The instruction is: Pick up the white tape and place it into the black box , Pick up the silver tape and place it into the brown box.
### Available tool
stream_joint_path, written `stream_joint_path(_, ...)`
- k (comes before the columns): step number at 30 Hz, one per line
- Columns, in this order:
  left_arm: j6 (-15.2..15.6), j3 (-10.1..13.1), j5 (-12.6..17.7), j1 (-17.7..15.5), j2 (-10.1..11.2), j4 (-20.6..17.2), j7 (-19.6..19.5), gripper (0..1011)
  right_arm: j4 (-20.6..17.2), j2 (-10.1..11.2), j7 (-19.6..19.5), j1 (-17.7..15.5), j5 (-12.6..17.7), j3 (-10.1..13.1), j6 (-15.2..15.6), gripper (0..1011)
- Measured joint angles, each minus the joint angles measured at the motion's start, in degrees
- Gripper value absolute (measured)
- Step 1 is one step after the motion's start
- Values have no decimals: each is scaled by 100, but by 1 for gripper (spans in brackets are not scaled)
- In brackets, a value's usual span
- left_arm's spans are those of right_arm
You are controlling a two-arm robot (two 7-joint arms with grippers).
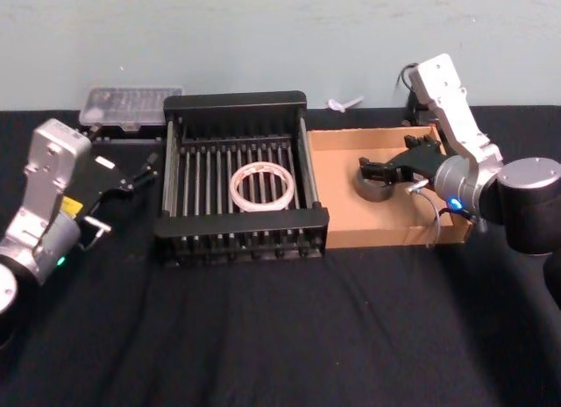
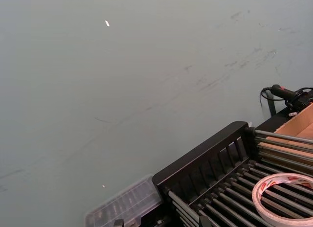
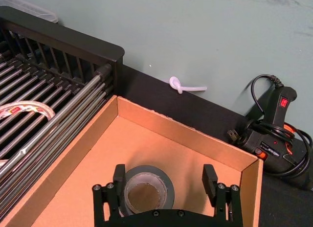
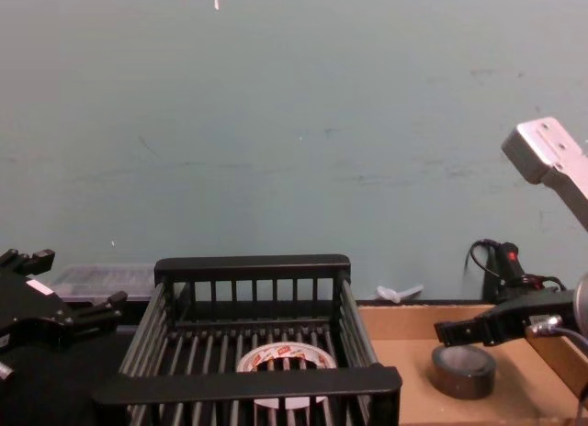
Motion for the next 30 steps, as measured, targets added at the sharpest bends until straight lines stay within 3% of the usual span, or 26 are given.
stream_joint_path(11,0,0,0,0,0,0,0,1001,-1,-1,8,-3,-1,6,0,1002)
stream_joint_path(17,0,0,0,0,0,0,0,1001,-166,-10,49,-135,-15,154,-74,1002)
stream_joint_path(27,0,0,0,0,0,0,0,1001,-1087,134,28,-752,-38,499,-531,1002)
stream_joint_path(30,0,0,0,0,0,0,0,1001,-1446,193,-5,-1101,-53,649,-896,1002)
